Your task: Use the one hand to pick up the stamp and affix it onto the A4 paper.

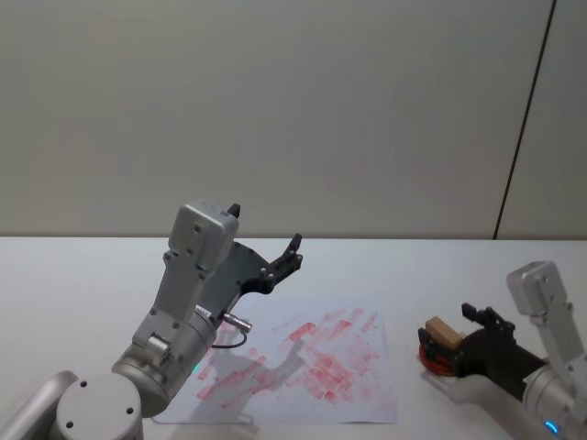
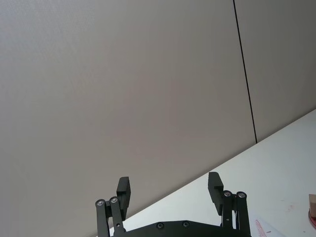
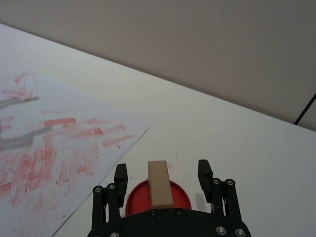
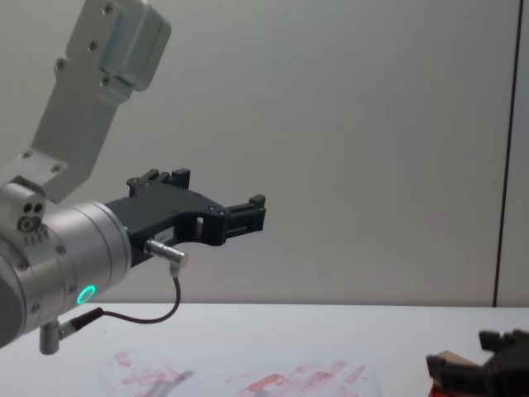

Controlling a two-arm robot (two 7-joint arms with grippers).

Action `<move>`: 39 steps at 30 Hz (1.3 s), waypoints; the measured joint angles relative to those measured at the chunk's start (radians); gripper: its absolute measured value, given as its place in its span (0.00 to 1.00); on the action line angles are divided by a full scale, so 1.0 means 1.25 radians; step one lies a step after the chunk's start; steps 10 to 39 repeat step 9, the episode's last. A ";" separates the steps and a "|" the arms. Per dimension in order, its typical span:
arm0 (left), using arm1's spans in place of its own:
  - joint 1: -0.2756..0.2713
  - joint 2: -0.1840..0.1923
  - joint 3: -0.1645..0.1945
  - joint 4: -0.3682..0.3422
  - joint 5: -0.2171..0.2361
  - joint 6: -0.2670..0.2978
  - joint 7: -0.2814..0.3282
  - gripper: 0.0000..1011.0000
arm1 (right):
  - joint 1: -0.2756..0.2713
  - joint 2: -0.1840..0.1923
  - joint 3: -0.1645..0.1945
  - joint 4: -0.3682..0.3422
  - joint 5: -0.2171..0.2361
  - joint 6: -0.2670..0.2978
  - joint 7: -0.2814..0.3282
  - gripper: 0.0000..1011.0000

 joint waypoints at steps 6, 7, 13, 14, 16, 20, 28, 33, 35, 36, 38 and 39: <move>0.000 0.000 0.000 0.000 0.000 0.000 0.000 0.99 | -0.002 -0.001 0.003 -0.029 0.020 -0.012 -0.016 0.99; 0.000 0.000 0.000 0.000 0.000 0.000 0.000 0.99 | -0.003 -0.001 0.004 -0.033 0.022 -0.013 -0.017 0.99; 0.000 0.000 0.000 0.000 0.000 0.000 0.000 0.99 | -0.004 -0.001 0.004 -0.039 0.025 -0.016 -0.021 0.99; 0.000 0.000 0.000 0.000 0.000 0.000 0.000 0.99 | -0.004 -0.001 0.004 -0.039 0.025 -0.016 -0.021 0.99; 0.000 0.000 0.000 0.000 0.000 0.000 0.000 0.99 | -0.004 -0.001 0.004 -0.039 0.025 -0.016 -0.021 0.99; 0.000 0.000 0.000 0.000 0.000 0.000 0.000 0.99 | -0.004 -0.001 0.004 -0.039 0.025 -0.016 -0.021 0.99; 0.000 0.000 0.000 0.000 0.000 0.000 0.000 0.99 | -0.004 -0.001 0.004 -0.039 0.025 -0.016 -0.021 0.99; 0.000 0.000 0.000 0.000 0.000 0.000 0.000 0.99 | -0.004 -0.001 0.004 -0.039 0.025 -0.016 -0.021 0.99; 0.000 0.000 0.000 0.000 0.000 0.000 0.000 0.99 | -0.004 -0.001 0.004 -0.039 0.025 -0.016 -0.021 0.99; 0.000 0.000 0.000 0.000 0.000 0.000 0.000 0.99 | -0.004 -0.001 0.004 -0.039 0.025 -0.016 -0.021 0.99; 0.000 0.000 0.000 0.000 0.000 0.000 0.000 0.99 | -0.004 -0.001 0.004 -0.039 0.025 -0.016 -0.021 0.99; 0.000 0.000 0.000 0.000 0.000 0.000 0.000 0.99 | -0.004 -0.001 0.004 -0.039 0.025 -0.016 -0.021 0.99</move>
